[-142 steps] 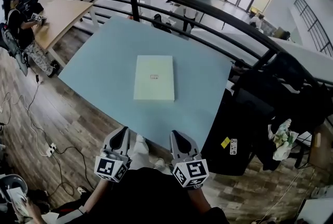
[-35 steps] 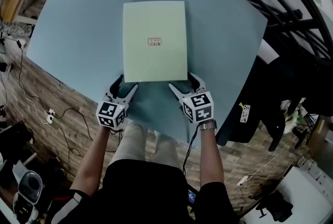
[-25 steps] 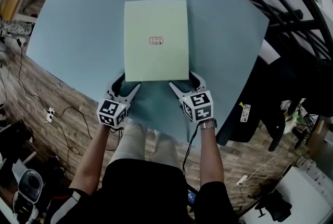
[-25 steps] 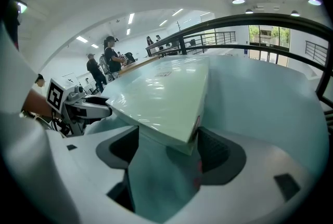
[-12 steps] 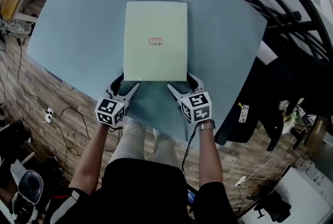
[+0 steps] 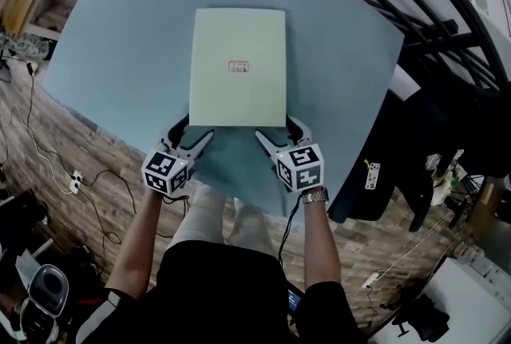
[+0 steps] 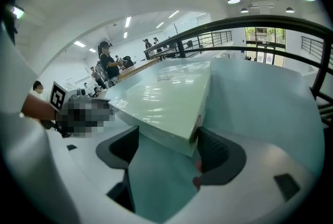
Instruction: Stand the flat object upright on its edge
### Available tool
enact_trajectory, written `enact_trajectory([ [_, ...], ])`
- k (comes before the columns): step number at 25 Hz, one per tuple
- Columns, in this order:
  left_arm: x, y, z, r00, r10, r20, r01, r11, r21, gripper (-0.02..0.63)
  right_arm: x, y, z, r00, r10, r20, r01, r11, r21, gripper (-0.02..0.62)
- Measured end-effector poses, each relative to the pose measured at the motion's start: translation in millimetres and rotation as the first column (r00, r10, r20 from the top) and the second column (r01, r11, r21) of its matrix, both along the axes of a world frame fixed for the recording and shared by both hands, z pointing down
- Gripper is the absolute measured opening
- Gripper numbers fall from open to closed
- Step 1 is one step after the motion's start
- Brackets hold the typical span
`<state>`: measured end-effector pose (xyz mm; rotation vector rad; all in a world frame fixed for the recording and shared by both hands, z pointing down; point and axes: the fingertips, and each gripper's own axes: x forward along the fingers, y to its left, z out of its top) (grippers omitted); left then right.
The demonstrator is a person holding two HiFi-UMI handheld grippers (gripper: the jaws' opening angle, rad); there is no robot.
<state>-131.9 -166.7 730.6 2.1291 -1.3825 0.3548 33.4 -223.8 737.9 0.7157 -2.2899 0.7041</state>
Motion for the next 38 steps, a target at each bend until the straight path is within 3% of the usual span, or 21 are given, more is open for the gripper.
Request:
enact_trajectory([
  [11, 1.6, 3.0, -14.6, 0.999, 0.050, -0.010, -0.050, 0.999, 0.001, 0.313, -4.7, 7.5, -16.3, 1.000, 0.024, 0.020, -0.024, 1.000, -0.016, 0.364],
  [20, -11.4, -9.8, -35.7, 0.998, 0.041, -0.043, -0.040, 0.999, 0.027, 0.322, -17.0, 2.5, -35.5, 0.999, 0.046, 0.022, -0.047, 0.999, 0.013, 0.367],
  [38, -22.8, -23.6, -81.7, 0.989, 0.145, -0.016, -0.142, 0.983, 0.113, 0.324, -25.4, -1.8, -79.7, 0.994, 0.099, 0.037, -0.102, 0.990, 0.097, 0.367],
])
